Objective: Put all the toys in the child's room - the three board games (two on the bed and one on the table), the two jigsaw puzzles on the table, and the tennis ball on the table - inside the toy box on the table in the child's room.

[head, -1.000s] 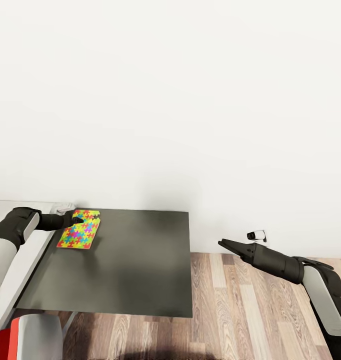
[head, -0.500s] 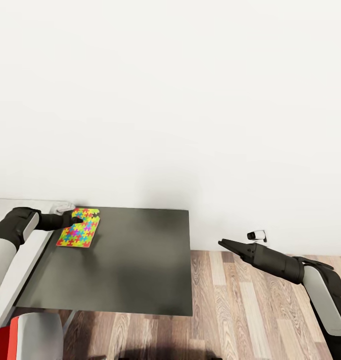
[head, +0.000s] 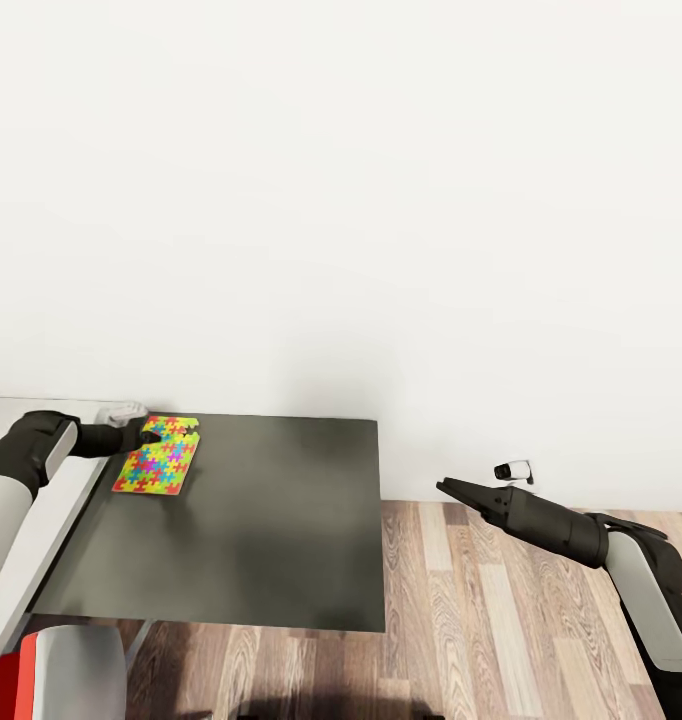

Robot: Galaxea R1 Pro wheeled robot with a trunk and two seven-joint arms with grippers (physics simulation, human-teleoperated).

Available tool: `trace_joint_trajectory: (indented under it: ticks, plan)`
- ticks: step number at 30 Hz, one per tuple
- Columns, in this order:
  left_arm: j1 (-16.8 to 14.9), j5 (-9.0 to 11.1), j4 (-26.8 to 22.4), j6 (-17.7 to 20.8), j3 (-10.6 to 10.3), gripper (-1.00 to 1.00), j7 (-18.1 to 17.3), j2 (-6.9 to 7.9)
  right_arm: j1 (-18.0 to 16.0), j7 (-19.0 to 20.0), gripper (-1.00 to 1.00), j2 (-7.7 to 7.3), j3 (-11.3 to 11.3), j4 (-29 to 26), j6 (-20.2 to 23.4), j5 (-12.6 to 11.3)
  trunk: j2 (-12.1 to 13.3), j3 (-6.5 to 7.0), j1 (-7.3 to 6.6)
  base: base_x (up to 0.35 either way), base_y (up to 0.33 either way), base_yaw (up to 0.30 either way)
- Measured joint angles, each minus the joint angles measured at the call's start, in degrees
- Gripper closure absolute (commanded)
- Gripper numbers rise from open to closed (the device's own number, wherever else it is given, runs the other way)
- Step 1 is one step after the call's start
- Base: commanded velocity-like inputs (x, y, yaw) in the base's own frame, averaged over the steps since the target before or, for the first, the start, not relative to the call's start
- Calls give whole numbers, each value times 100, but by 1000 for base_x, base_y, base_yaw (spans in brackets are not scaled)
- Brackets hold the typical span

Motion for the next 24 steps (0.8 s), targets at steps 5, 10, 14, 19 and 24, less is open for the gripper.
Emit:
trace_joint_trajectory:
  ticks: [5,10,14,19,24]
  plan:
    - [0,0,-6,-4,5,-100,43,-3,0,0,-100,0,1,0,0,0,0,0,0,0,0,0]
    - [0,0,-7,-13,5,-100,43,-4,0,0,-100,6,7,0,0,0,0,-1,0,0,0,0]
    - [0,0,-7,-16,3,-100,39,-4,0,0,-100,7,8,0,0,1,0,-12,0,0,0,0]
    - [0,0,-7,-19,7,-100,34,-4,0,0,-100,9,9,0,0,1,0,-44,0,0,0,0]
    - [0,0,-7,-25,3,-100,29,-4,0,0,-100,9,9,0,0,1,0,-88,0,0,0,0]
